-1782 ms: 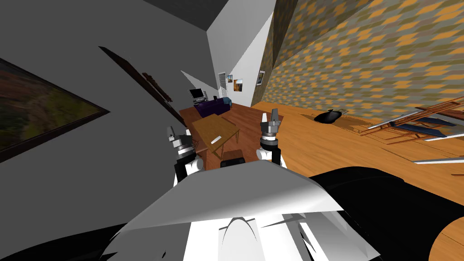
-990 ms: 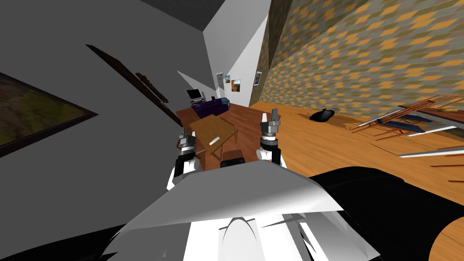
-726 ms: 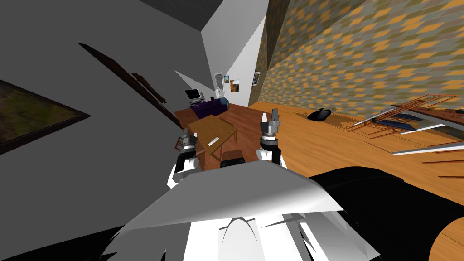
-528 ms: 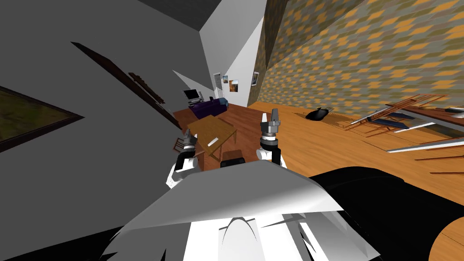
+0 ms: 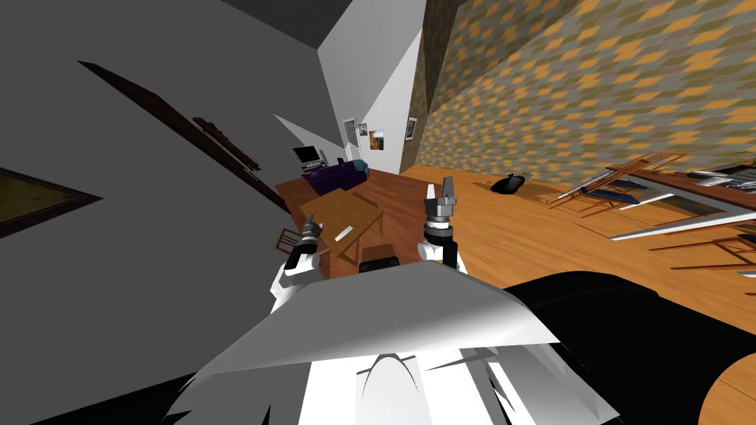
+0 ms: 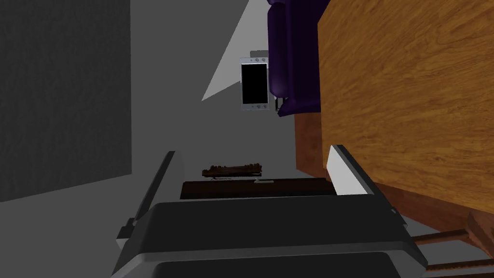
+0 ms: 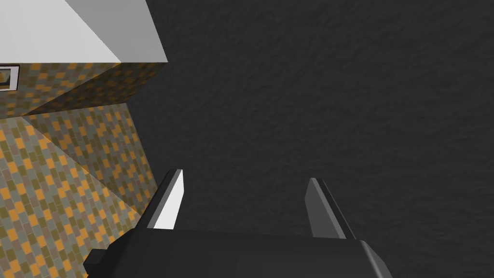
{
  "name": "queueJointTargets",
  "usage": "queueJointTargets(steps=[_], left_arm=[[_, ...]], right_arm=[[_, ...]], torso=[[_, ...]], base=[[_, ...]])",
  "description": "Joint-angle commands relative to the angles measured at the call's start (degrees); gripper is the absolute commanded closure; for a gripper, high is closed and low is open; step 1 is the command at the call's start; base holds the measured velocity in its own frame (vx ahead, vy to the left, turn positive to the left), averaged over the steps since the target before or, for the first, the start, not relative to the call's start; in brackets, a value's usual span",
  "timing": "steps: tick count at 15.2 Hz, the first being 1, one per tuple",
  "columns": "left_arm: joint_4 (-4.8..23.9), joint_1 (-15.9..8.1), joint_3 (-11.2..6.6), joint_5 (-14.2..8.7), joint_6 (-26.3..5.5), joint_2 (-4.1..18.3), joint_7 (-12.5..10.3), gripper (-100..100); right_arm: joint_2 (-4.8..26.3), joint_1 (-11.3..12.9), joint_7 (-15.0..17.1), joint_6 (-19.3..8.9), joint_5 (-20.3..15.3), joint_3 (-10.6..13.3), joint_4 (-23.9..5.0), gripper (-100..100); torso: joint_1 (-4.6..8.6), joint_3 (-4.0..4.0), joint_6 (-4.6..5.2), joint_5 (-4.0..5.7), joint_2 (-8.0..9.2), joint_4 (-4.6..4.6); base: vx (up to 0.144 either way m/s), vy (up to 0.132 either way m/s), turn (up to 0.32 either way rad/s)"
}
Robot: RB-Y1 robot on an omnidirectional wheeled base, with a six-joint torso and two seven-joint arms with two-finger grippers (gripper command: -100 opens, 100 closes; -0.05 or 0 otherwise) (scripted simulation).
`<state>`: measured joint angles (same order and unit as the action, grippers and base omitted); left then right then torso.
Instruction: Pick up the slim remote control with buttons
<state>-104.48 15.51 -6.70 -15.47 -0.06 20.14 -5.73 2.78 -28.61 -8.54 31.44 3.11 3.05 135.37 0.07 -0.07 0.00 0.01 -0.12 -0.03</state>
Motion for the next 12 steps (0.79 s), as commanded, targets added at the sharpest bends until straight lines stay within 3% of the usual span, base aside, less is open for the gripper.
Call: queueJointTargets(steps=[1,2,5,7,8,10,11,12], left_arm=[[2.7,-1.3,-0.54,-1.1,-2.9,1.1,-0.3,-100],[2.7,-1.3,-0.54,-1.1,-3.7,1.1,-0.3,-100],[7.0,-4.0,-1.39,-3.1,-7.7,3.1,-1.0,-100],[8.5,-4.0,-1.39,-3.1,-8.9,3.1,-1.0,-100],[11.2,-5.5,-1.83,-4.2,-10.5,3.9,-1.4,-100],[11.5,-5.5,-1.83,-4.2,-11.6,3.9,-1.4,-100],[14.1,-6.9,-2.27,-5.2,-13.5,4.7,-1.8,-100],[14.5,-6.9,-2.27,-5.2,-14.3,4.7,-1.8,-100]], right_arm=[[0.0,0.0,0.0,0.0,0.0,0.0,0.0,0],[0.0,0.0,0.0,0.0,0.0,0.0,0.0,0],[0.0,0.0,0.0,0.0,0.0,0.0,0.0,0],[0.0,0.0,0.0,0.0,0.0,0.0,0.0,0],[0.0,0.0,0.0,0.0,0.0,0.0,0.0,0],[0.0,0.0,0.0,0.0,0.0,0.0,0.0,0],[0.0,0.0,0.0,0.0,0.0,0.0,0.0,0],[0.0,0.0,0.0,0.0,0.0,0.0,0.0,0]], torso=[[0.00,0.00,0.00,0.00,0.00,0.00],[0.00,0.00,0.02,0.00,0.00,0.00],[0.00,-0.01,0.01,0.00,-0.01,0.00],[0.00,-0.02,0.01,0.00,-0.04,-0.01],[-0.01,-0.01,0.00,0.00,-0.02,0.00],[0.00,-0.01,0.01,0.00,-0.02,0.00],[-0.01,0.00,0.00,0.00,0.01,0.00],[-0.01,0.01,0.02,0.00,0.01,0.01]], base=[[0.019,-0.016,-0.056],[0.019,-0.017,-0.075],[0.026,-0.021,-0.092],[0.028,-0.017,-0.051],[0.027,-0.016,-0.071],[0.021,-0.015,-0.055],[0.019,-0.017,-0.078],[0.022,-0.017,-0.082]])
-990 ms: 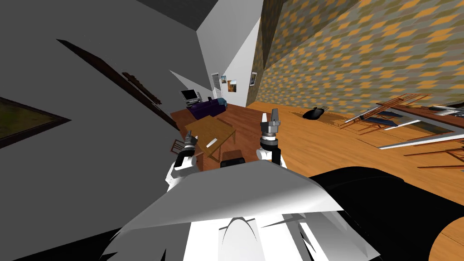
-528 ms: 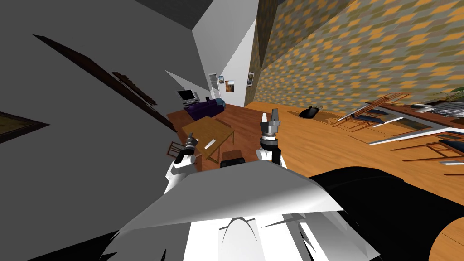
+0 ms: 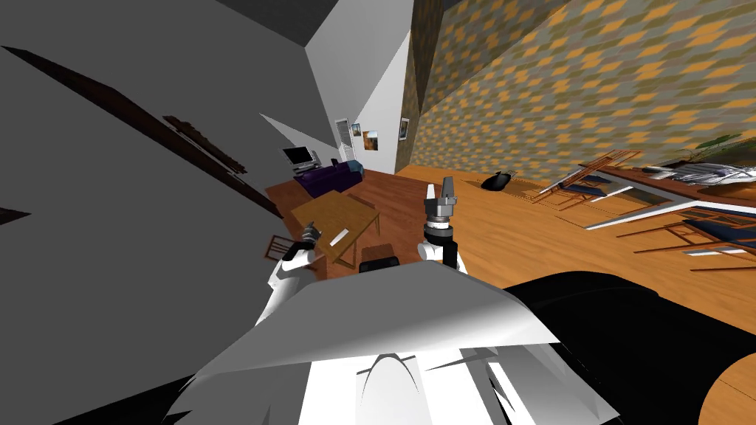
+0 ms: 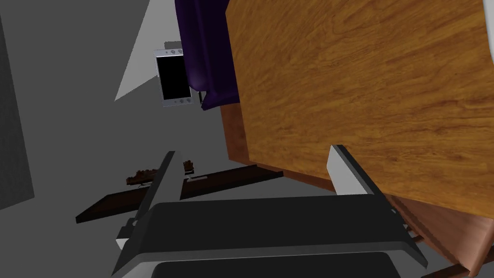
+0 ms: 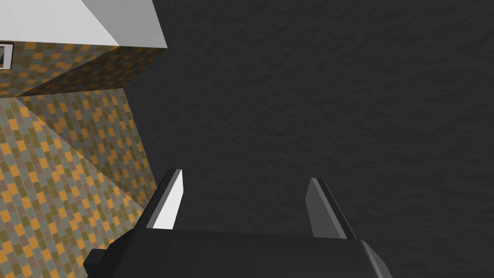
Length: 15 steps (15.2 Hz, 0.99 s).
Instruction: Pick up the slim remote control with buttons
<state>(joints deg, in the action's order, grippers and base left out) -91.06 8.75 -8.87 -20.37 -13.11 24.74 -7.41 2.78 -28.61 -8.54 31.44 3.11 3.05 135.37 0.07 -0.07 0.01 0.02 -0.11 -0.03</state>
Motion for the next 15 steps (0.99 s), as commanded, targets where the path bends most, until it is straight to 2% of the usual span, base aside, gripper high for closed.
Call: queueJointTargets(steps=[1,2,3,4,6,7,9,10,11,12,13,15], left_arm=[[2.9,-1.6,-0.54,-1.4,-2.9,0.9,-0.5,-100],[4.1,-1.6,-0.54,-1.4,-4.0,0.9,-0.5,-100],[4.1,-1.6,-0.54,-1.4,-4.0,0.9,-0.5,-100],[6.4,-3.0,-0.98,-2.4,-5.9,1.6,-0.9,-100],[7.2,-3.0,-0.98,-2.4,-6.8,1.6,-0.9,-100],[9.5,-4.4,-1.43,-3.5,-8.6,2.2,-1.2,-100],[10.2,-4.4,-1.43,-3.5,-9.5,2.2,-1.2,-100],[12.0,-5.9,-1.87,-4.5,-12.0,2.8,-1.6,-100],[13.3,-5.9,-1.87,-4.5,-12.2,2.8,-1.6,-100],[13.3,-5.9,-1.87,-4.5,-12.2,2.8,-1.6,-100],[14.9,-7.3,-2.30,-5.6,-15.0,3.3,-2.0,-100],[16.3,-7.3,-2.30,-5.6,-15.0,3.3,-2.0,-100]], right_arm=[[0.0,0.0,0.0,0.0,0.0,0.0,0.0,0],[0.0,0.0,0.0,0.0,0.0,0.0,0.0,0],[0.0,0.0,0.0,0.0,0.0,0.0,0.0,0],[0.0,0.0,0.0,0.0,0.0,0.0,0.0,0],[0.0,0.0,0.0,0.0,0.0,0.0,0.0,0],[0.0,0.0,0.0,0.0,0.0,0.0,0.0,0],[0.0,0.0,0.0,0.0,0.0,0.0,0.0,0],[0.0,0.0,0.0,0.0,0.0,0.0,0.0,0],[0.0,0.0,0.0,0.0,0.0,0.0,0.0,0],[0.0,0.0,0.0,0.0,0.0,0.0,0.0,0],[0.0,0.0,0.0,0.0,0.0,0.0,0.0,0],[0.0,0.0,0.0,0.0,0.0,0.0,0.0,0]], torso=[[0.00,0.00,0.00,0.00,0.00,0.00],[0.01,-0.01,0.01,0.00,-0.03,0.00],[0.00,-0.02,-0.01,-0.01,-0.04,-0.01],[-0.01,-0.01,-0.02,0.00,-0.02,-0.01],[0.01,-0.01,0.00,0.00,-0.02,0.00],[0.00,0.00,-0.01,0.00,0.00,0.00],[0.00,-0.01,0.00,0.00,-0.01,0.00],[-0.02,0.00,-0.02,0.00,0.01,0.00],[-0.02,0.00,0.01,0.00,0.00,0.00],[-0.01,0.00,0.00,0.00,-0.01,0.00],[-0.02,0.00,-0.02,0.00,0.01,0.00],[0.00,0.00,0.00,0.00,-0.01,0.00]], base=[[0.032,-0.020,-0.086],[0.035,-0.016,-0.078],[0.024,-0.010,-0.032],[0.026,-0.019,-0.076],[0.023,-0.017,-0.058],[0.025,-0.012,-0.062],[0.023,-0.010,-0.059],[0.023,-0.012,-0.063],[0.027,-0.011,-0.082],[0.020,-0.007,-0.035],[0.023,-0.012,-0.076],[0.025,-0.012,-0.053]])
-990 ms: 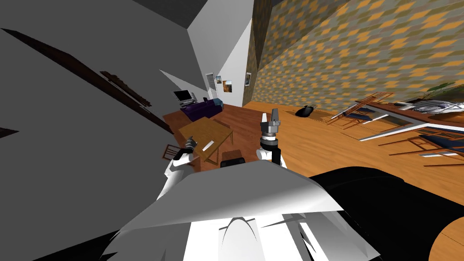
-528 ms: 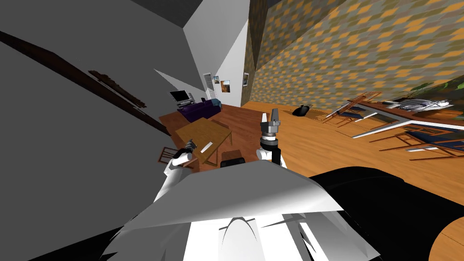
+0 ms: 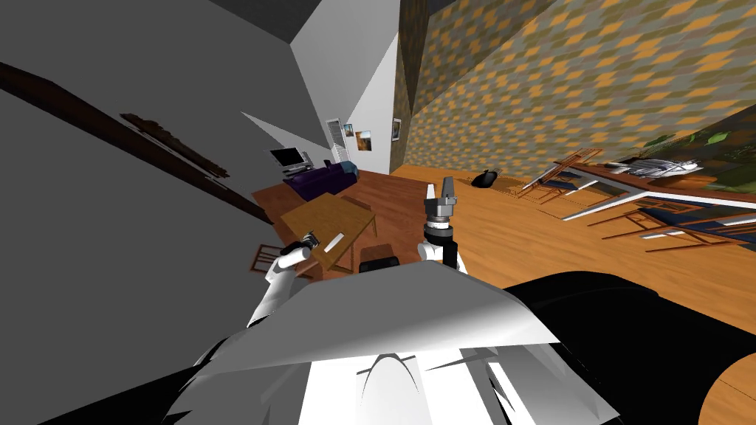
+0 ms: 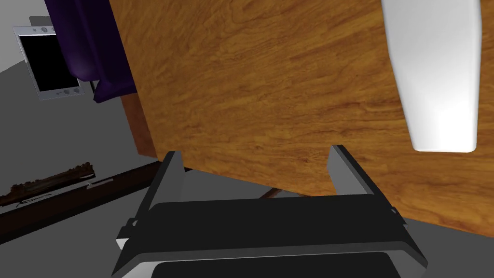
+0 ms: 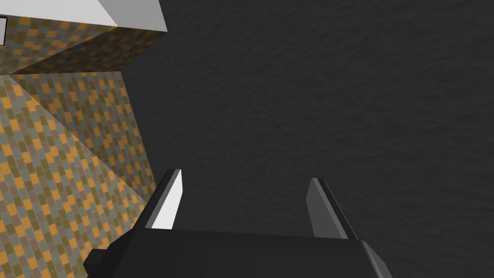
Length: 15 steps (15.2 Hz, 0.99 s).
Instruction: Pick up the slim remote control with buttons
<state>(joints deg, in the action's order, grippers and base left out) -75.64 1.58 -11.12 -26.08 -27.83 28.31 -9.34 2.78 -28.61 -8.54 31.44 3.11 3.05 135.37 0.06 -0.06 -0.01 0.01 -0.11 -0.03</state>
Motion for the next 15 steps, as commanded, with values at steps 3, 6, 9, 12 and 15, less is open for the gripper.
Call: queueJointTargets(steps=[3,6,9,12,15], left_arm=[[3.9,-1.5,-0.48,-0.9,-2.9,0.2,-0.4,-100],[6.8,-2.8,-0.90,-1.9,-5.5,0.7,-0.8,-100],[9.7,-4.2,-1.31,-2.9,-8.1,1.1,-1.1,-100],[13.9,-6.7,-2.09,-4.8,-12.3,1.8,-1.8,-100],[16.9,-7.8,-2.46,-5.6,-15.4,2.0,-2.1,-100]], right_arm=[[0.0,0.0,0.0,0.0,0.0,0.0,0.0,0],[0.0,0.0,0.0,0.0,0.0,0.0,0.0,0],[0.0,0.0,0.0,0.0,0.0,0.0,0.0,0],[0.0,0.0,0.0,0.0,0.0,0.0,0.0,0],[0.0,0.0,0.0,0.0,0.0,0.0,0.0,0]], torso=[[0.01,-0.01,0.02,0.00,-0.03,0.00],[0.00,-0.01,0.02,0.00,-0.02,0.00],[0.01,-0.01,0.02,0.00,-0.03,0.00],[-0.01,-0.01,0.01,0.00,-0.02,0.00],[-0.02,-0.02,0.00,-0.01,-0.03,-0.01]], base=[[0.028,-0.010,-0.061],[0.025,-0.007,-0.058],[0.028,-0.009,-0.058],[0.032,-0.008,-0.073],[0.031,-0.001,-0.060]])
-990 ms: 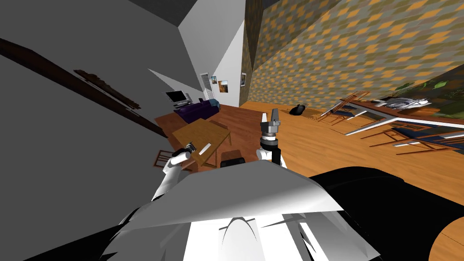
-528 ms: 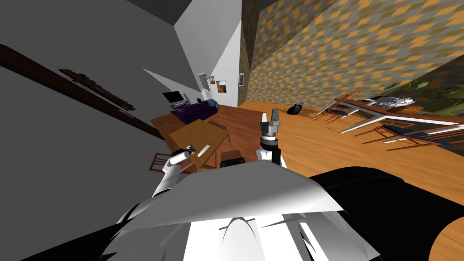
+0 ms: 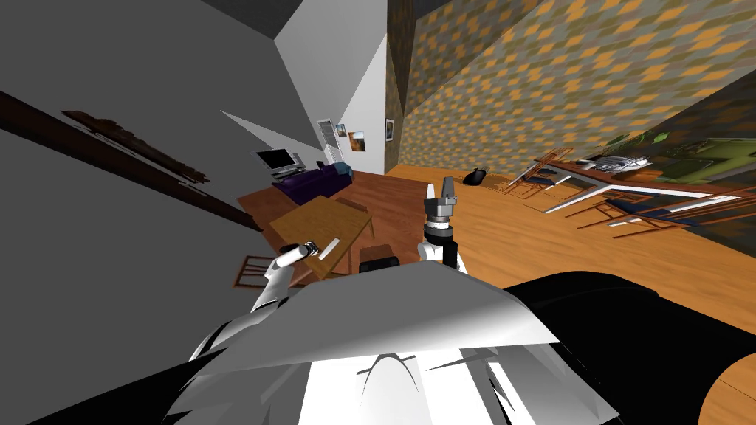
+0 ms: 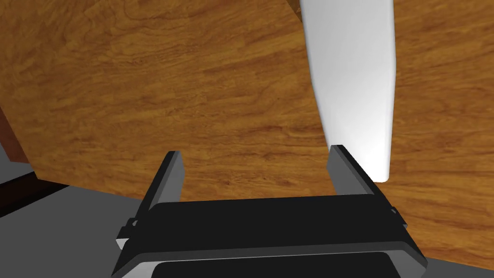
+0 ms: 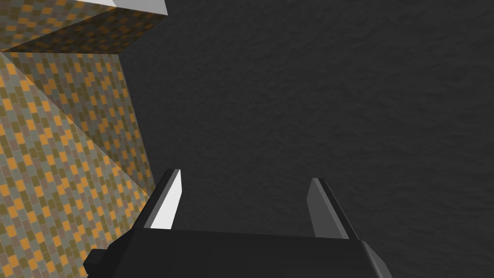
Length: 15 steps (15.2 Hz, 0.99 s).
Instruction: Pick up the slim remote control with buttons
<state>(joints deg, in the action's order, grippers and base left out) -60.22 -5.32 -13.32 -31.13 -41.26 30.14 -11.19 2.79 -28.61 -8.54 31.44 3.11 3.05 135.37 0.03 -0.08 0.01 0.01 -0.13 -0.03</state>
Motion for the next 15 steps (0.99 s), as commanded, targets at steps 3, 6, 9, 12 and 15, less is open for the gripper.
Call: queueJointTargets(steps=[3,6,9,12,15], left_arm=[[5.0,-2.1,-0.60,-1.4,-4.2,0.4,-0.6,-100],[7.5,-3.1,-0.93,-2.2,-6.3,0.6,-0.9,-100],[9.8,-4.1,-1.24,-3.0,-8.3,0.8,-1.2,-100],[13.8,-5.8,-1.78,-4.3,-11.8,1.1,-1.6,-100],[17.4,-7.2,-2.21,-5.4,-14.7,1.2,-2.0,-100]], right_arm=[[0.0,0.0,0.0,0.0,0.0,0.0,0.0,0],[0.0,0.0,0.0,0.0,0.0,0.0,0.0,0],[0.0,0.0,0.0,0.0,0.0,0.0,0.0,0],[0.0,0.0,0.0,0.0,0.0,0.0,0.0,0],[0.0,0.0,0.0,0.0,0.0,0.0,0.0,0]], torso=[[0.01,0.00,0.00,0.00,0.00,0.00],[0.00,0.00,-0.02,0.01,0.00,0.00],[-0.01,-0.01,-0.01,0.00,-0.02,0.00],[-0.02,0.01,-0.02,0.00,0.02,0.00],[-0.04,-0.01,-0.01,-0.01,-0.02,0.00]], base=[[0.030,-0.002,-0.076],[0.032,-0.001,-0.038],[0.032,0.004,-0.058],[0.028,0.005,-0.056],[0.040,0.015,-0.065]])
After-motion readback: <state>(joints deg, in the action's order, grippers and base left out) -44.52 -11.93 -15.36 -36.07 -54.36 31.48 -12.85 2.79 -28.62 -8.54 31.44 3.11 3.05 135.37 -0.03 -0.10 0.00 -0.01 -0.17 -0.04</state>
